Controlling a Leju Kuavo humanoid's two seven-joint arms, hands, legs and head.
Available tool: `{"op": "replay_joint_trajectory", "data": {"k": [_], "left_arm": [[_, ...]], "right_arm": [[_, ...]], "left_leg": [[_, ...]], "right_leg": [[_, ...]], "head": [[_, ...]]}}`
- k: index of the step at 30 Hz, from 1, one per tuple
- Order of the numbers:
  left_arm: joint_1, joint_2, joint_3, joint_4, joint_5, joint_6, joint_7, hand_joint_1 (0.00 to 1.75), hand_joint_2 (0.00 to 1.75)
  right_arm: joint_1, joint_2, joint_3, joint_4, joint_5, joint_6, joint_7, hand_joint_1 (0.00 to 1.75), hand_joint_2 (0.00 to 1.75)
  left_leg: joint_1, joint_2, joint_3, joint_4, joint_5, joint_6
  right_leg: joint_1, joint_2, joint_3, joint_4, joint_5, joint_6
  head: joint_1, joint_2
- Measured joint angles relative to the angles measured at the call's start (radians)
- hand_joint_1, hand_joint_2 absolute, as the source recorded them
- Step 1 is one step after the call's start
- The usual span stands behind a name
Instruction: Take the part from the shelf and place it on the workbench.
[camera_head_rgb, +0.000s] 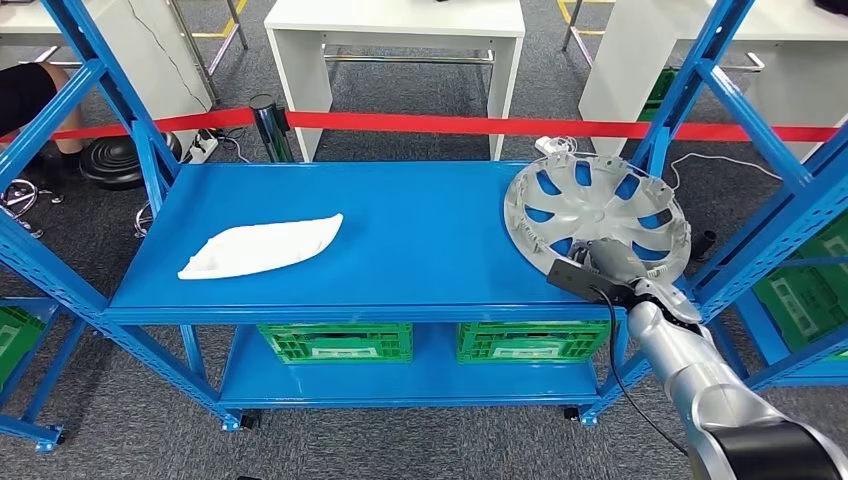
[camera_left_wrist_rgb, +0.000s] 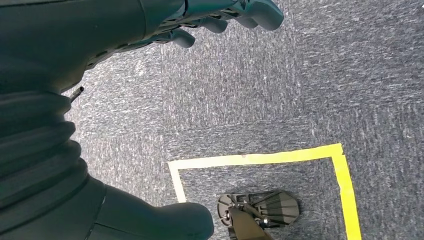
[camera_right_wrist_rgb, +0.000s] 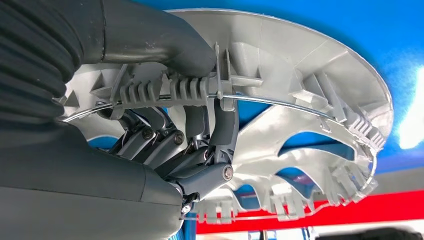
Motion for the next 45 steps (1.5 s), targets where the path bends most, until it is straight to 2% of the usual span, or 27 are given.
{"op": "replay_joint_trajectory", "data": {"k": [16,28,45], "left_arm": [[0.008,-0.007,0.0,0.001,-0.004,-0.005,0.012,0.0,1.75],[0.007,-0.011,0.0,0.001,-0.008,-0.01,0.008,0.0,1.75],[0.007,-0.013,0.0,0.001,-0.008,-0.01,0.008,0.0,1.75]], "right_arm": [[-0.009,-0.012,0.001,-0.081,0.054,-0.008,0.018,1.75,1.75],[-0.05,-0.033,0.002,-0.134,0.081,-0.003,0.017,1.75,1.75],[-0.055,-0.04,0.008,-0.146,0.083,-0.003,0.018,1.75,1.75]], "left_leg": [[0.0,-0.003,-0.003,0.0,0.0,0.0],[0.0,-0.005,-0.004,0.0,0.0,0.0],[0.0,-0.005,-0.006,0.0,0.0,0.0]], "right_leg": [[0.0,-0.002,-0.002,0.0,0.0,0.0],[0.0,-0.003,-0.003,0.0,0.0,0.0],[0.0,-0.003,-0.005,0.0,0.0,0.0]], "head": [[0.0,0.0],[0.0,0.0],[0.0,0.0]]}}
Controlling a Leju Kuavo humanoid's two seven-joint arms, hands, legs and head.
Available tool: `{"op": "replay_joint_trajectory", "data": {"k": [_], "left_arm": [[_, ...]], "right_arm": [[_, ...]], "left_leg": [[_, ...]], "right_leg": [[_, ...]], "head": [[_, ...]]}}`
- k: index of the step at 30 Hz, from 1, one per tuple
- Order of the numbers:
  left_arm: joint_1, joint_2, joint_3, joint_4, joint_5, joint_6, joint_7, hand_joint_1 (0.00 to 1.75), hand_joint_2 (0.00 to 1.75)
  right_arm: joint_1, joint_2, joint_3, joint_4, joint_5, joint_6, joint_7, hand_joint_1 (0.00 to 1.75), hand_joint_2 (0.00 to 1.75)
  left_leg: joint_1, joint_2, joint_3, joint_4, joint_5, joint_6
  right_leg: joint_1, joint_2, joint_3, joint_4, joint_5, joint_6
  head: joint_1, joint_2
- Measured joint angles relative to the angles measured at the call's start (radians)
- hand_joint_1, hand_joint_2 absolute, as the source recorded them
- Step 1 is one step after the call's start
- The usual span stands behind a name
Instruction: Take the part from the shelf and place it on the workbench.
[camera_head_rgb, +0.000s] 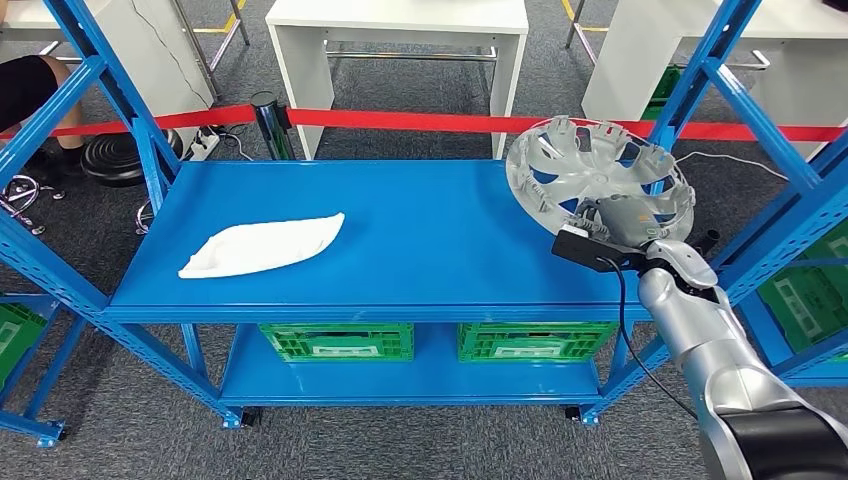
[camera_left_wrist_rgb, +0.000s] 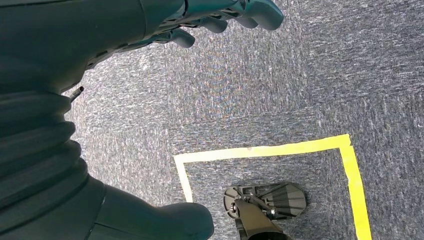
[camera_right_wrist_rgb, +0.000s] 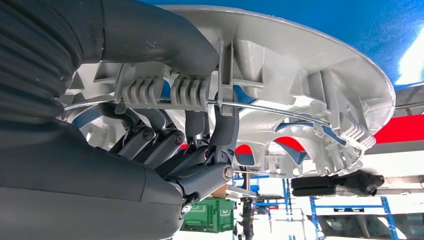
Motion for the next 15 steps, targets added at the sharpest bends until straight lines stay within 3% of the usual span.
{"op": "replay_joint_trajectory", "data": {"k": [15], "left_arm": [[0.0,-0.003,0.003,0.0,0.0,-0.009,-0.009,0.0,1.75]], "right_arm": [[-0.036,-0.023,0.011,-0.074,0.009,0.034,0.012,1.75,1.75]], "left_leg": [[0.0,0.0,-0.001,0.0,0.0,0.0]], "right_leg": [[0.0,0.0,-0.001,0.0,0.0,0.0]], "head": [[0.0,0.0]]}}
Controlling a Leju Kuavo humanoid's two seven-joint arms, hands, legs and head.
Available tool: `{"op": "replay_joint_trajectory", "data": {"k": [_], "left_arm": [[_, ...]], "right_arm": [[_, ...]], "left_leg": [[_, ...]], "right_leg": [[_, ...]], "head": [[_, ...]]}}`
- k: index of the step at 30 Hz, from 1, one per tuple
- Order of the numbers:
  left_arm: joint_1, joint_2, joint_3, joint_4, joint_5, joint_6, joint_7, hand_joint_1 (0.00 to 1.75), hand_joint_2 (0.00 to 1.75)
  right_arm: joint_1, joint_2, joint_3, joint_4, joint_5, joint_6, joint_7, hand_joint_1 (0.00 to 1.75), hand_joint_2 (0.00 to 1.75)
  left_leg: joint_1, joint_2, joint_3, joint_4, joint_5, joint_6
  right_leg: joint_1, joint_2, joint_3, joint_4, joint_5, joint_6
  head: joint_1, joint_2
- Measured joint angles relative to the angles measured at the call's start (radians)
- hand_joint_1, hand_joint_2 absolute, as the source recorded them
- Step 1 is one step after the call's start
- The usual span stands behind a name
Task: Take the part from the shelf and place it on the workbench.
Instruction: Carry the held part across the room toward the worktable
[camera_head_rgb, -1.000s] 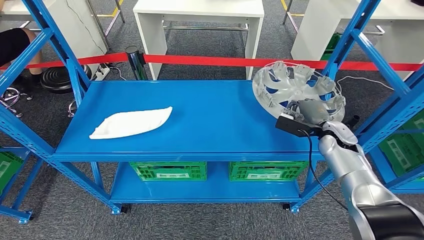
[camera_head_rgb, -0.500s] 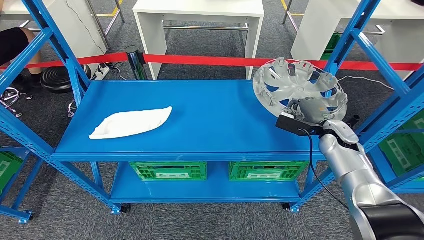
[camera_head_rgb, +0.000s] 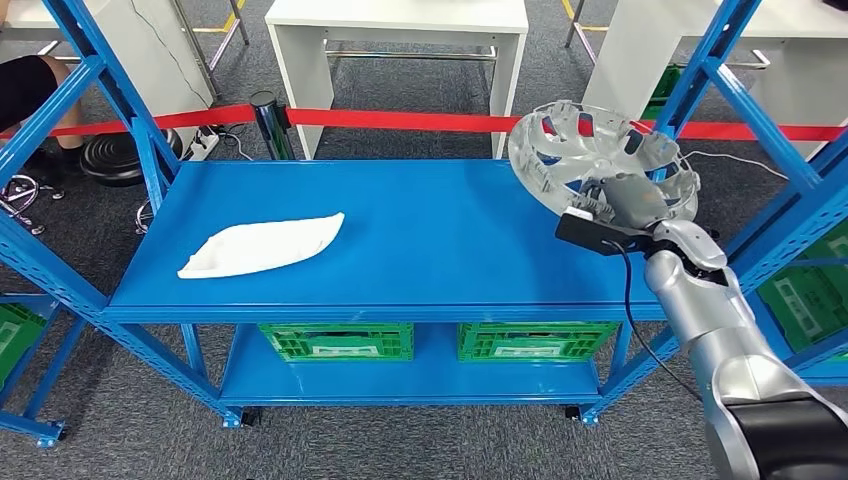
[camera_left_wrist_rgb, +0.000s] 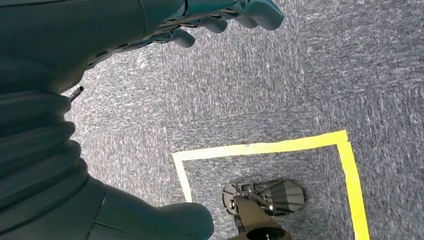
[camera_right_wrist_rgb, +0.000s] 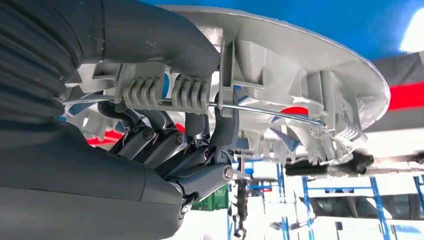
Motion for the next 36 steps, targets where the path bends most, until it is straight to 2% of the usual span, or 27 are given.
{"op": "replay_joint_trajectory", "data": {"k": [4,8,12,28,36], "left_arm": [[0.0,-0.003,0.005,0.0,0.0,-0.003,0.002,0.0,1.75],[0.001,-0.004,0.01,0.0,0.0,-0.003,0.006,0.0,1.75],[0.001,-0.009,0.012,0.0,-0.002,-0.003,0.007,0.0,1.75],[0.0,-0.013,0.013,0.0,-0.019,-0.003,0.009,0.0,1.75],[-0.001,-0.014,0.013,0.0,-0.027,-0.006,0.008,0.0,1.75]], "right_arm": [[-0.01,-0.016,0.003,-0.057,0.0,0.035,-0.01,1.75,1.75],[-0.106,-0.034,0.022,-0.104,0.0,0.126,-0.007,1.75,1.75],[-0.169,-0.048,0.037,-0.135,-0.004,0.141,-0.004,1.75,1.75],[-0.187,-0.073,0.085,-0.185,-0.021,0.135,0.01,1.75,1.75],[-0.189,-0.078,0.122,-0.261,-0.027,0.144,0.011,1.75,1.75]], "left_leg": [[-0.001,0.0,-0.002,0.0,0.0,0.0],[-0.003,0.003,-0.005,0.0,0.002,-0.001],[-0.003,0.0,-0.005,0.0,0.002,-0.001],[-0.003,0.0,-0.005,0.0,0.002,-0.001],[-0.003,0.0,-0.005,0.0,0.002,-0.001]], "right_leg": [[0.0,0.0,-0.001,0.001,0.0,0.0],[-0.003,0.003,-0.008,0.003,0.002,0.001],[-0.003,0.0,-0.008,0.003,0.001,0.001],[-0.003,0.001,-0.008,0.003,0.001,0.001],[-0.002,0.001,-0.008,0.003,0.001,0.001]], "head": [[0.0,0.0],[0.0,0.0],[0.0,0.0],[0.0,0.0],[0.0,0.0]]}}
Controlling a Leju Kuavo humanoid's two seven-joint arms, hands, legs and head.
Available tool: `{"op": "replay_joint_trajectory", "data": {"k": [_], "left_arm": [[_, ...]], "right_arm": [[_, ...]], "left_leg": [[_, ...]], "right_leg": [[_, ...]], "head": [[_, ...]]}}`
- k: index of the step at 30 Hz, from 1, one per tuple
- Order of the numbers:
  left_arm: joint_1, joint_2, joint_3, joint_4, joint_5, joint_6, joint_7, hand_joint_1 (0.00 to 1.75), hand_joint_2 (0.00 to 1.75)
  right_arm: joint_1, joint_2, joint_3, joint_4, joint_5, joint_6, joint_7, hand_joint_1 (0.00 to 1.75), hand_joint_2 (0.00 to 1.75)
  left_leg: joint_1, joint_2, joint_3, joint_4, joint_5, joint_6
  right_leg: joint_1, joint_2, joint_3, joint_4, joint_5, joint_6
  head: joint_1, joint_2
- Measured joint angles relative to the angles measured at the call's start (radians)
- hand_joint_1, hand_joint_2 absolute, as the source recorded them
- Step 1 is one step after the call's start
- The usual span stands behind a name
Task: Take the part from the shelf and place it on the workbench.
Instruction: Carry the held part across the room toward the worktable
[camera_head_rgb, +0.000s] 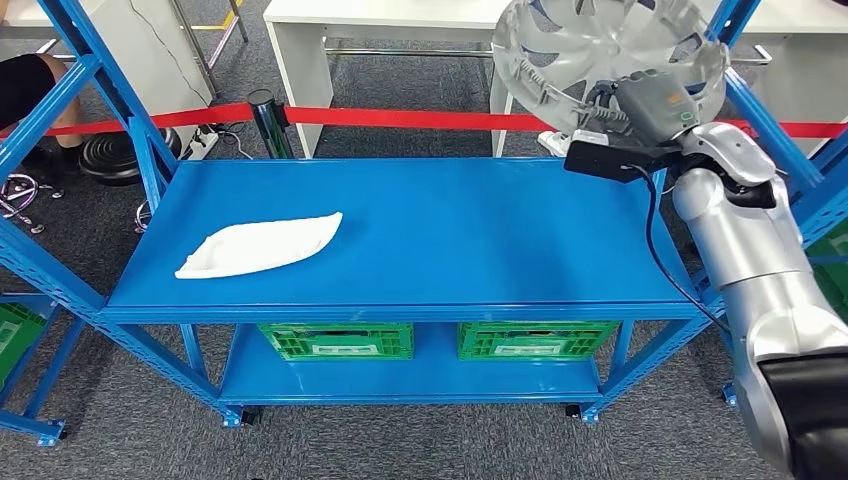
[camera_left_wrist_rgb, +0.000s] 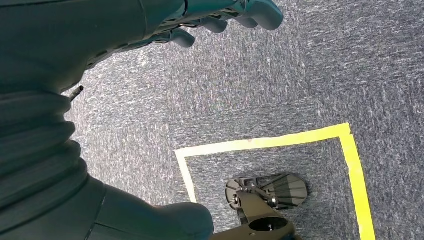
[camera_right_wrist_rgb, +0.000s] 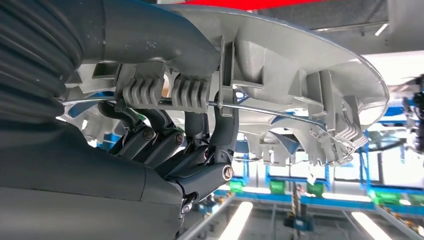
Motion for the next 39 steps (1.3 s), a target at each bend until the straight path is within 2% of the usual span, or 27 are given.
{"op": "replay_joint_trajectory", "data": {"k": [9,14,30,39], "left_arm": [[0.001,-0.002,0.0,0.0,0.0,-0.002,-0.003,0.0,1.75],[0.0,-0.004,0.0,0.0,-0.002,-0.007,-0.002,0.0,1.75],[-0.003,-0.005,0.0,0.0,-0.028,-0.013,0.005,0.0,1.75],[-0.003,-0.005,0.0,0.0,-0.037,-0.016,0.006,0.0,1.75]], "right_arm": [[-0.065,-0.003,0.047,-0.056,-0.021,0.049,0.009,1.75,1.75],[-0.069,-0.004,0.086,-0.066,-0.027,0.05,-0.008,1.75,1.75],[-0.081,0.07,0.365,-0.144,-0.096,0.081,-0.011,1.75,1.75],[-0.101,0.091,0.465,-0.192,-0.133,0.081,-0.021,1.75,1.75]], "left_leg": [[0.0,0.0,0.0,0.0,0.0,0.0],[0.0,0.001,0.0,0.0,0.0,0.0],[0.002,0.0,0.0,-0.001,0.0,-0.001],[0.002,0.0,0.0,-0.001,0.0,-0.001]], "right_leg": [[0.0,0.0,0.0,0.0,0.0,0.0],[0.0,0.001,0.0,0.0,0.0,0.0],[0.002,0.0,0.0,0.001,-0.001,-0.001],[0.002,0.0,0.0,0.001,-0.001,-0.001]], "head": [[0.0,0.0],[0.0,0.0],[0.0,0.0],[0.0,0.0]]}}
